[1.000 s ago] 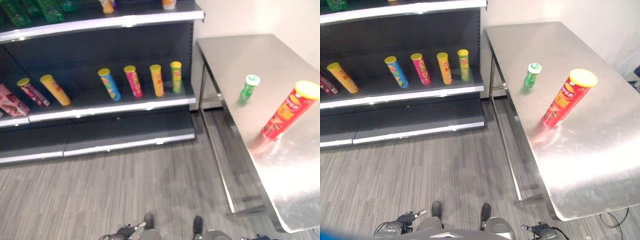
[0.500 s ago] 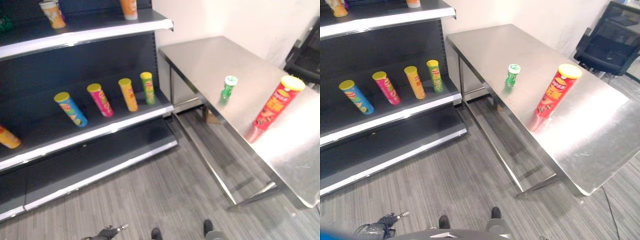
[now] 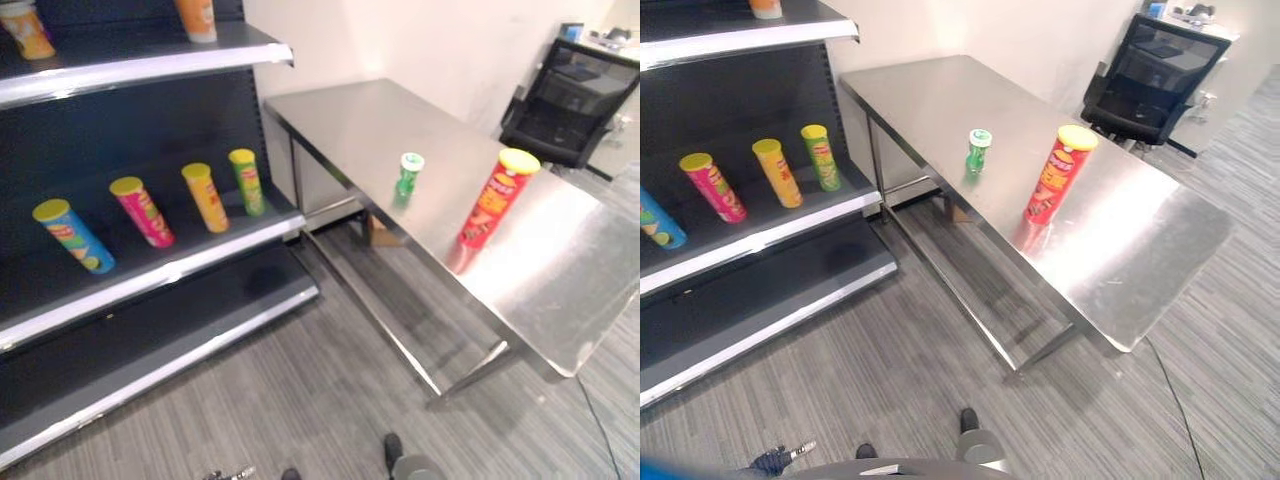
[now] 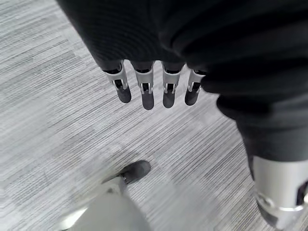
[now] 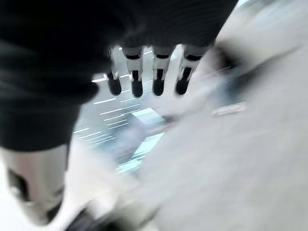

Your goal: Put the goods on the table back onto the shelves and tidy them up.

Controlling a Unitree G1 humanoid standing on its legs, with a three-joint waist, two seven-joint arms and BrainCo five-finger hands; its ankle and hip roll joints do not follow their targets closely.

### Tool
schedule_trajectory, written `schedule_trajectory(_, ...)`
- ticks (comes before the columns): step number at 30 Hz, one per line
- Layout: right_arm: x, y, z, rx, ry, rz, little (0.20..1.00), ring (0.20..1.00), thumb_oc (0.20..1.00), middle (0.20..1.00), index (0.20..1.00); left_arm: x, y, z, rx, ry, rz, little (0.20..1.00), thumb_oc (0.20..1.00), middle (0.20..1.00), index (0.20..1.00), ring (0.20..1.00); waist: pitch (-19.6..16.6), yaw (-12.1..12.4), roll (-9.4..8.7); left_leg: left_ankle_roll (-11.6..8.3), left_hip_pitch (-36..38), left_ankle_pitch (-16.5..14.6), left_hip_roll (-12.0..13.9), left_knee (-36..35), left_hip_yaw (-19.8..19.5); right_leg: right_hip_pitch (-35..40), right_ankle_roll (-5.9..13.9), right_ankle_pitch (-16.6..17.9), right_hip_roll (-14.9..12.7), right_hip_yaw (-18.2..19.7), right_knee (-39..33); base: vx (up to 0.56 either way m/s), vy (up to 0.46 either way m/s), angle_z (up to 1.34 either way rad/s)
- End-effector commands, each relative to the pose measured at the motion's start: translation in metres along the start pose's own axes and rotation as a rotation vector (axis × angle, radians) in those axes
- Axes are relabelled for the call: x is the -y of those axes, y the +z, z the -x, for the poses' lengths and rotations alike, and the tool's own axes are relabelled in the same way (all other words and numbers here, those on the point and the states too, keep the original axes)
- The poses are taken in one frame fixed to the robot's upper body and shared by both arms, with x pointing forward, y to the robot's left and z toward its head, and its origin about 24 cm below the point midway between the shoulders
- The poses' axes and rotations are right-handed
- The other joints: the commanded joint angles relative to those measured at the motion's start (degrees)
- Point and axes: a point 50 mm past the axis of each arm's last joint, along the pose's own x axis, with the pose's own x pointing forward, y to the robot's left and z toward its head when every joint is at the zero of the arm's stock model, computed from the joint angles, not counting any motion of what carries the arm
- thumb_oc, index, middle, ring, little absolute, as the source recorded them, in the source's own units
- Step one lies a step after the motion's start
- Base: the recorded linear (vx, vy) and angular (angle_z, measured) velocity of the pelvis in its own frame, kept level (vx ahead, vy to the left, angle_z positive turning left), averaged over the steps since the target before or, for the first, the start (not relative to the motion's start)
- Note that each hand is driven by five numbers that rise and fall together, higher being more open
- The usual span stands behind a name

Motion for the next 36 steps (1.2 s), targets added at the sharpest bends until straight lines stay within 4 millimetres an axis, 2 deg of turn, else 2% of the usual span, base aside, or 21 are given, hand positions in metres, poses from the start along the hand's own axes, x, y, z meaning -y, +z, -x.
schedule_trajectory(1, 0.007, 0.061, -0.022, 0.233, -0.049, 0.013, 1.0, 1.0, 1.0, 1.0, 1.0, 0.0, 0.031, -0.003, 0.1, -0.004, 0.052, 1.0, 1.0, 1.0, 1.0, 1.0, 2.93, 2.72, 2.88, -0.92, 2.29, -4.88, 0.5, -0.95, -3.45, -2.76, -0.29, 0.76, 1.88, 1.03, 6.05, 0.02, -0.134, 0.18)
schedule_trajectory(2, -0.001, 0.079, -0.022, 0.306, -0.012, 0.002, 1.0, 1.0, 1.0, 1.0, 1.0, 0.002, 0.032, -0.003, 0.104, -0.01, 0.057, 1.0, 1.0, 1.0, 1.0, 1.0, 2.72, 3.23, 2.17, -1.31, 1.89, -4.29, 0.53, -0.56, -3.91, -2.02, 0.0, 1.16, 2.21, 2.45, 3.56, 0.06, -0.189, 0.39)
schedule_trajectory(4, -0.005, 0.086, -0.023, 0.323, 0.02, 0.021, 1.0, 1.0, 1.0, 1.0, 1.0, 0.001, 0.03, -0.003, 0.103, -0.009, 0.06, 1.0, 1.0, 1.0, 1.0, 1.0, 2.4, 3.54, 1.61, -1.68, 1.87, -4.08, 0.61, -0.5, -4.15, -0.62, -0.27, 1.31, 2.2, 2.37, 1.64, 0.07, -0.167, 0.53)
schedule_trajectory(5, -0.012, 0.112, -0.024, 0.412, 0.065, 0.04, 1.0, 1.0, 1.0, 1.0, 1.0, 0.001, 0.028, -0.002, 0.098, -0.01, 0.051, 1.0, 1.0, 1.0, 1.0, 1.0, 1.55, 4.84, 1.31, -2.61, 1.59, -3.74, 1.43, -0.44, -4.28, 0.89, -0.47, 1.45, 2.35, 1.21, -0.11, 0.07, -0.147, 0.4)
schedule_trajectory(6, -0.013, 0.113, -0.024, 0.415, 0.068, 0.039, 1.0, 1.0, 1.0, 1.0, 1.0, 0.001, 0.027, -0.002, 0.097, -0.009, 0.055, 1.0, 1.0, 1.0, 1.0, 1.0, 1.53, 4.5, 1.34, -2.65, 1.58, -3.74, 1.47, -0.45, -4.41, 1.03, -0.5, 1.53, 2.38, 1.06, -0.29, 0.13, -0.25, 0.33)
schedule_trajectory(7, -0.019, 0.129, -0.023, 0.465, 0.111, 0.055, 1.0, 1.0, 1.0, 1.0, 1.0, 0.002, 0.021, -0.002, 0.079, -0.012, 0.055, 1.0, 1.0, 1.0, 1.0, 1.0, 0.84, 5.13, 1.35, -3.22, 1.62, -3.56, 2.08, -0.5, -5.22, 2.22, -0.98, 1.28, 2.75, 0.22, -1.29, 0.1, -0.154, 0.27)
schedule_trajectory(9, -0.025, 0.137, -0.023, 0.492, 0.135, 0.056, 1.0, 1.0, 1.0, 1.0, 1.0, 0.003, 0.016, -0.002, 0.063, -0.014, 0.056, 1.0, 1.0, 1.0, 1.0, 1.0, 0.63, 5.31, 1.34, -3.55, 1.69, -3.45, 2.37, -0.49, -5.7, 2.94, -1.32, 0.95, 2.97, -0.37, -1.46, 0.08, -0.132, 0.33)
schedule_trajectory(11, -0.039, 0.15, -0.023, 0.522, 0.209, 0.108, 1.0, 1.0, 1.0, 1.0, 1.0, 0.004, 0.007, -0.001, 0.028, -0.013, 0.055, 1.0, 1.0, 1.0, 1.0, 1.0, 0.32, 6.28, 1.36, -4.7, 1.77, -2.76, 3.59, -0.63, -6.86, 4.27, -2.13, -0.37, 3.78, -2.25, -1.51, 0.07, -0.159, 0.42)
schedule_trajectory(13, -0.043, 0.154, -0.022, 0.534, 0.231, 0.112, 1.0, 1.0, 1.0, 1.0, 1.0, 0.005, 0.005, -0.001, 0.019, -0.013, 0.055, 1.0, 1.0, 1.0, 1.0, 1.0, 0.36, 6.31, 1.38, -5.05, 1.69, -2.53, 3.88, -0.67, -7.18, 4.57, -2.34, -0.61, 3.96, -2.89, -1.53, 0.03, -0.126, 0.38)
schedule_trajectory(15, -0.048, 0.166, -0.019, 0.571, 0.285, 0.069, 1.0, 1.0, 1.0, 1.0, 1.0, 0.008, 0.001, -0.001, 0.004, -0.017, 0.063, 1.0, 1.0, 1.0, 1.0, 1.0, 0.42, 6.65, 1.63, -6.19, 1.31, -1.57, 5.01, -0.74, -8.27, 5.62, -3.02, -1.46, 4.68, -5.02, -2.09, 0.03, -0.185, 0.39)
schedule_trajectory(17, -0.048, 0.166, -0.019, 0.571, 0.286, 0.069, 1.0, 1.0, 1.0, 1.0, 1.0, 0.008, 0.001, -0.001, 0.004, -0.017, 0.064, 1.0, 1.0, 1.0, 1.0, 1.0, 0.41, 6.47, 1.66, -6.21, 1.26, -1.55, 5.03, -0.74, -8.41, 5.68, -3.04, -1.47, 4.69, -5.17, -2.13, 0.01, -0.097, 0.37)
schedule_trajectory(19, -0.045, 0.173, -0.018, 0.598, 0.284, 0.027, 1.0, 1.0, 1.0, 1.0, 1.0, 0.012, -0.002, 0.0, -0.003, -0.025, 0.08, 1.0, 1.0, 1.0, 1.0, 1.0, 0.42, 6.75, 2.1, -7.32, 0.86, -0.64, 5.99, -0.99, -9.03, 6.72, -3.55, -2.35, 5.31, -7.16, -2.85, 0.03, -0.131, 0.27)
schedule_trajectory(23, -0.038, 0.175, -0.016, 0.612, 0.263, -0.022, 1.0, 1.0, 1.0, 1.0, 1.0, 0.017, -0.008, 0.0, -0.026, -0.033, 0.092, 1.0, 1.0, 1.0, 1.0, 1.0, 0.43, 6.94, 2.56, -8.06, 0.6, -0.03, 6.67, -0.79, -9.4, 7.73, -4.09, -3.3, 5.84, -9.0, -2.95, 0.03, -0.083, 0.28)
schedule_trajectory(25, -0.036, 0.175, -0.016, 0.609, 0.26, -0.051, 1.0, 1.0, 1.0, 1.0, 1.0, 0.02, -0.004, 0.0, -0.011, -0.041, 0.095, 1.0, 1.0, 1.0, 1.0, 1.0, 1.19, 7.03, 2.48, -7.9, -1.31, 0.32, 6.49, 1.77, -7.68, 8.37, -4.21, -3.35, 5.15, -11.24, -3.15, -0.04, -0.054, 0.24)
schedule_trajectory(30, -0.047, 0.171, -0.017, 0.582, 0.322, -0.002, 1.0, 1.0, 1.0, 1.0, 1.0, 0.027, -0.002, 0.001, 0.006, -0.07, 0.077, 1.0, 1.0, 1.0, 1.0, 1.0, 0.72, 7.22, 2.93, -7.6, -0.58, -0.3, 6.56, 1.84, -6.19, 9.22, -4.41, -3.59, 5.31, -11.53, -3.28, 0.01, -0.009, 0.19)
schedule_trajectory(36, -0.065, 0.166, -0.014, 0.569, 0.421, 0.109, 1.0, 1.0, 1.0, 1.0, 1.0, 0.024, 0.0, 0.001, 0.015, -0.067, 0.068, 1.0, 1.0, 1.0, 1.0, 1.0, 0.37, 7.09, 3.06, -7.73, 0.88, 0.36, 6.53, -0.37, -5.35, 9.3, -4.38, -3.81, 5.22, -11.63, -2.95, 0.0, 0.001, 0.01)
